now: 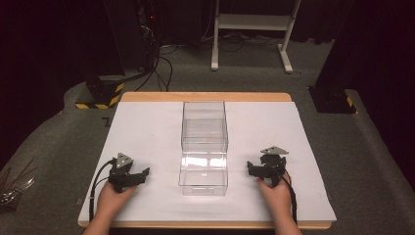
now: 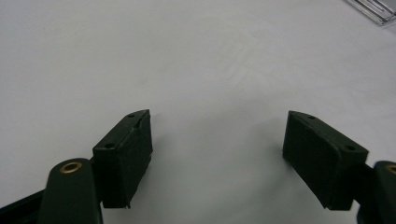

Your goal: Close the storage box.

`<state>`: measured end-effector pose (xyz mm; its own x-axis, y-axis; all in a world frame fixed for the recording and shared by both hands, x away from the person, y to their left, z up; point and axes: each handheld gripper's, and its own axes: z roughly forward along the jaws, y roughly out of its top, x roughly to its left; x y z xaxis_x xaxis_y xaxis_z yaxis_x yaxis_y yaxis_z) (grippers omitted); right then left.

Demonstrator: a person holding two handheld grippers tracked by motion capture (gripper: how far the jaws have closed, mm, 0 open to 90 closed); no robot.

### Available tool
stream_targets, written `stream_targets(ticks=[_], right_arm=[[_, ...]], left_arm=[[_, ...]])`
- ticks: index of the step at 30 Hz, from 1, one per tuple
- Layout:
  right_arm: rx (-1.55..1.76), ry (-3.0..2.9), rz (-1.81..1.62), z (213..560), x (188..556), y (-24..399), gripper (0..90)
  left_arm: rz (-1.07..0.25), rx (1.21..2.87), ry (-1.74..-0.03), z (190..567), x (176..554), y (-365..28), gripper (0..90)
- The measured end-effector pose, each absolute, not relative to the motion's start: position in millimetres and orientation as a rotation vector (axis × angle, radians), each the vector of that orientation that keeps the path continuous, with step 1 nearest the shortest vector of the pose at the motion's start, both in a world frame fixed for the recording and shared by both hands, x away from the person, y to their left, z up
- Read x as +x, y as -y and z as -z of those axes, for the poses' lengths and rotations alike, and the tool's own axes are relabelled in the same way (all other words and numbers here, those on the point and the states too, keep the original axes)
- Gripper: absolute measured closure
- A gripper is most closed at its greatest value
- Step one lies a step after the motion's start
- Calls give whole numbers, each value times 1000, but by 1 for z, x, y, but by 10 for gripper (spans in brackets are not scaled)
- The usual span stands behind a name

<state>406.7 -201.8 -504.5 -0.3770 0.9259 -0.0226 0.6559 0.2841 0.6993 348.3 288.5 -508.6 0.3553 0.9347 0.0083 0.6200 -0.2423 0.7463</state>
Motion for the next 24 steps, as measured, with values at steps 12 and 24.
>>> stream_targets(ticks=[12, 24], right_arm=[[1419, -2132, -850, 504, 407, 202, 99], [1391, -2112, -862, 502, 405, 201, 99]], left_arm=[[-616, 1962, -1349, 509, 348, -288, 241], [-613, 1964, -1349, 509, 348, -288, 241]])
